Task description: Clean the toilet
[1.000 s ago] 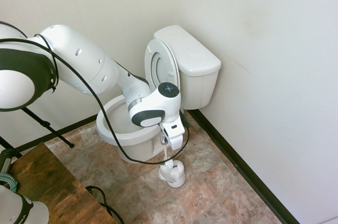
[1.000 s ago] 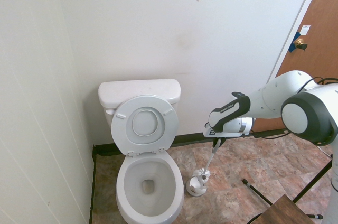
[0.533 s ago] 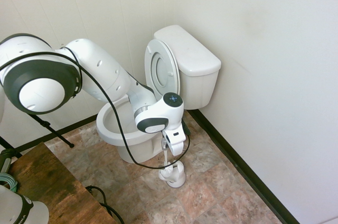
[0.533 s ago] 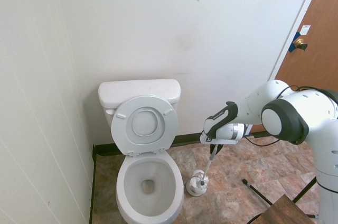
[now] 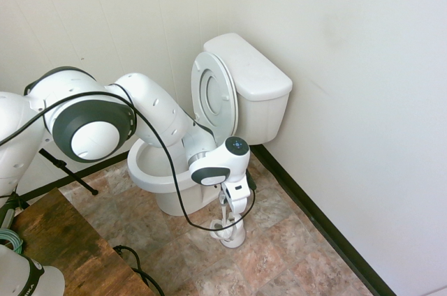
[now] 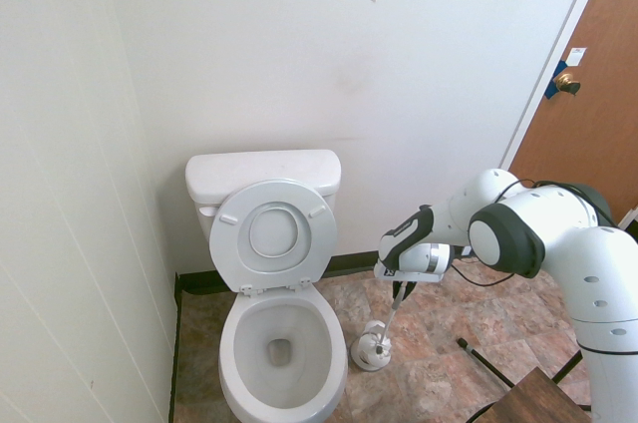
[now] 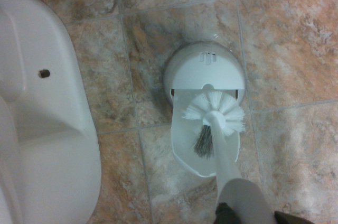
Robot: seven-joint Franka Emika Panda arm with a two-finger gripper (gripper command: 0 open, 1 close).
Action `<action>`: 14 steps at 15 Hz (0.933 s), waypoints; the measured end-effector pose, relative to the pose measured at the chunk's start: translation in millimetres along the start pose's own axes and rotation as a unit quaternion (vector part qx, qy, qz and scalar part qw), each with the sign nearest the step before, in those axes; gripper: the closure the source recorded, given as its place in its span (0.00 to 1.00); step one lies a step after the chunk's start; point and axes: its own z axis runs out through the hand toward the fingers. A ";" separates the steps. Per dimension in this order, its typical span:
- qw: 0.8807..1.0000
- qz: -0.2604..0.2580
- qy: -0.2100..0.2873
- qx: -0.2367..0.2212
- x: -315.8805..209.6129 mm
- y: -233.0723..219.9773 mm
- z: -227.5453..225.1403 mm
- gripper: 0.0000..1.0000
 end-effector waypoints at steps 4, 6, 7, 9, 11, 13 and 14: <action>1.000 0.003 -0.004 -0.005 6.0 -9.3 18.3 1.00; 1.000 0.012 -0.009 -0.011 9.7 -12.3 25.4 1.00; 1.000 0.017 -0.011 -0.014 12.3 -13.3 28.8 1.00; 0.999 0.026 -0.019 -0.025 14.3 -13.9 39.1 1.00; 0.998 0.036 -0.030 -0.035 13.9 -17.3 48.4 1.00; 0.998 0.042 -0.036 -0.040 14.2 -21.9 49.4 1.00; 0.998 0.044 -0.037 -0.041 14.8 -23.2 49.7 1.00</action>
